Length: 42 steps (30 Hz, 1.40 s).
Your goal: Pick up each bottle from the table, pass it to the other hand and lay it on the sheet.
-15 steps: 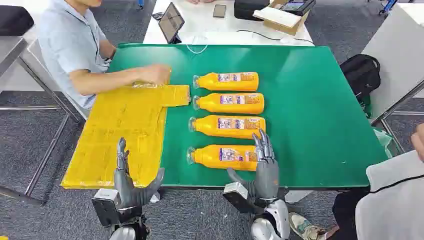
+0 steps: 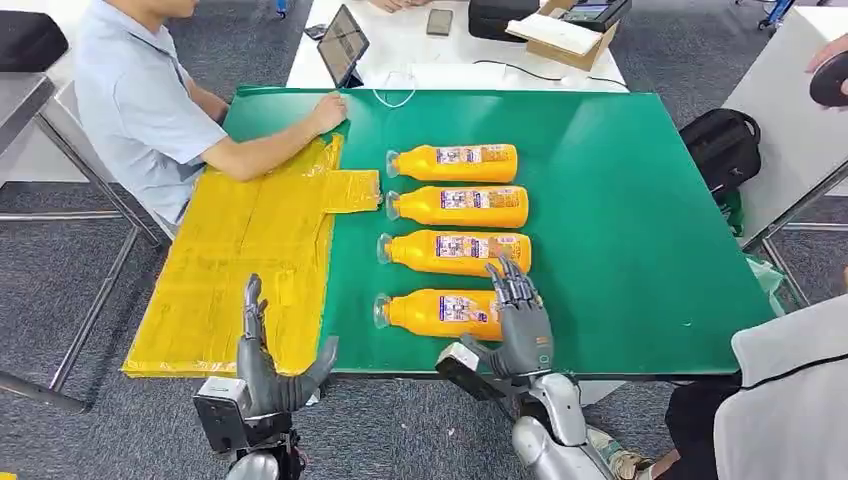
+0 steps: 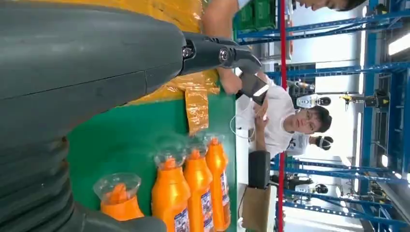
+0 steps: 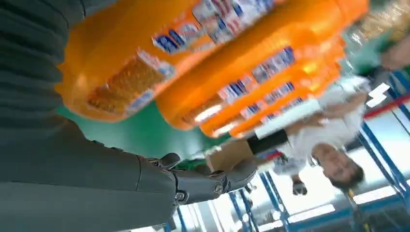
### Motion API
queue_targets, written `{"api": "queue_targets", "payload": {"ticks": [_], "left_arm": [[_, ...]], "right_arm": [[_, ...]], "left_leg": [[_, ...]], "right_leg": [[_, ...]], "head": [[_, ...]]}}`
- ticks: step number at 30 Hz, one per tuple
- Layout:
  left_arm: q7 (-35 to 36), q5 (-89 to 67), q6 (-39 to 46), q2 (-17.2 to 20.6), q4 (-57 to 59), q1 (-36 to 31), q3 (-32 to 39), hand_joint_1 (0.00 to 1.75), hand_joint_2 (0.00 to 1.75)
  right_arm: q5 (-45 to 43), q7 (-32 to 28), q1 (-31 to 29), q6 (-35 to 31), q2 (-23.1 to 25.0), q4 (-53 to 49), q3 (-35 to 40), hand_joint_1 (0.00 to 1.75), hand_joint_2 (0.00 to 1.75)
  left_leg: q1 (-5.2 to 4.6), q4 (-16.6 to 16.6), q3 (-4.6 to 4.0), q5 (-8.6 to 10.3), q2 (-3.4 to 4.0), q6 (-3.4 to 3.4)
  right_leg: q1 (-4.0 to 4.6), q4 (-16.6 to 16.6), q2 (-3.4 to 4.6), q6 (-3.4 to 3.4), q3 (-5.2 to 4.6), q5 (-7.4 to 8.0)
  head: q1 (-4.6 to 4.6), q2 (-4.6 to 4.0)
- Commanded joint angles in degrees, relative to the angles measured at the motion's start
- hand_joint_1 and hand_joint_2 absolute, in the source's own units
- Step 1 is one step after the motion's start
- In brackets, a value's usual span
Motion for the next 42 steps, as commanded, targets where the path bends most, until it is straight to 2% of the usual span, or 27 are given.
{"api": "queue_targets", "payload": {"ticks": [1,7,11,17,28,30,31,32,34,40,42], "left_arm": [[0.2,-1.2,0.3,1.2,1.2,-0.4,-0.5,0.00,1.75],[0.2,-1.9,0.8,1.3,-0.3,0.6,0.1,0.00,1.75],[0.2,-2.0,0.8,1.4,-0.4,0.7,0.1,0.00,1.75],[1.4,-3.5,0.5,1.7,-2.1,1.9,-0.5,0.00,1.75],[5.1,-2.9,-2.6,1.9,-4.3,3.0,-0.6,0.00,1.75],[5.3,-3.2,-3.1,1.7,-3.7,2.5,-0.4,0.00,1.75],[5.3,-3.1,-3.3,1.6,-3.4,2.2,-0.3,0.00,1.75],[5.3,-3.1,-3.3,1.5,-3.2,2.1,-0.2,0.00,1.75],[5.2,-3.1,-3.4,1.4,-2.9,1.9,-0.2,0.00,1.75],[5.5,-3.0,-4.1,1.7,-3.5,2.2,-0.7,0.00,1.75],[6.9,0.1,-6.3,1.5,-4.2,2.4,-0.3,0.00,1.75]], "right_arm": [[4.5,5.2,-6.9,0.9,-2.1,14.5,5.3,0.00,1.75],[10.6,11.6,-7.4,0.2,-2.4,13.7,5.9,0.00,1.75],[11.4,12.2,-7.6,0.3,-2.6,13.4,6.0,0.00,1.75],[18.9,17.2,-6.8,1.8,-3.6,9.9,5.7,0.00,1.75],[18.3,20.6,-6.8,13.3,-3.8,13.6,5.1,0.00,1.75],[18.0,20.6,-7.7,15.2,-4.4,15.4,5.9,0.58,1.75],[17.5,20.8,-8.2,16.1,-4.4,16.5,5.6,1.55,1.75],[17.4,20.8,-8.4,16.3,-4.5,17.1,5.6,1.68,1.75],[17.1,20.8,-8.7,16.1,-4.5,18.3,5.6,1.75,1.75],[15.3,20.3,-8.0,19.6,-5.0,21.5,5.2,1.75,1.75],[12.5,18.1,-7.3,21.3,-5.2,21.6,4.2,1.75,1.75]], "left_leg": [[0.05,0.0,0.19,-0.06,0.14,-0.08],[0.06,0.0,0.12,-0.06,0.12,-0.07],[0.03,0.0,0.07,-0.03,0.09,-0.06],[0.03,0.0,0.05,-0.03,0.05,-0.06],[0.11,0.0,0.25,-0.08,0.03,-0.12],[0.05,0.0,0.15,-0.02,0.02,-0.06],[0.09,0.0,0.24,-0.04,0.05,-0.10],[0.05,0.0,0.25,-0.02,0.03,-0.08],[0.07,0.0,0.32,-0.01,0.01,-0.08],[0.11,-0.1,0.60,0.00,-0.17,-0.10],[0.07,-0.1,0.68,-0.02,-0.07,-0.07]], "right_leg": [[0.07,-0.1,0.10,-0.11,0.17,-0.01],[0.07,0.0,0.08,-0.10,0.12,-0.01],[0.04,0.0,0.06,-0.08,0.07,-0.01],[0.04,0.0,0.02,-0.08,0.05,-0.02],[0.12,-0.1,-0.03,-0.17,0.27,-0.06],[0.05,-0.1,-0.03,-0.09,0.13,-0.01],[0.10,-0.1,-0.03,-0.14,0.23,-0.02],[0.05,-0.1,-0.04,-0.11,0.21,-0.01],[0.08,-0.1,-0.07,-0.11,0.30,0.00],[0.12,-0.2,-0.21,-0.15,0.59,-0.03],[0.08,-0.1,-0.10,-0.11,0.62,-0.03]], "head": [[0.00,0.00],[0.00,0.00],[0.00,0.00],[0.00,0.00],[0.00,0.00],[0.00,0.00],[0.00,0.00],[0.00,0.00],[-0.02,0.00],[0.00,0.00],[0.00,0.00]]}}
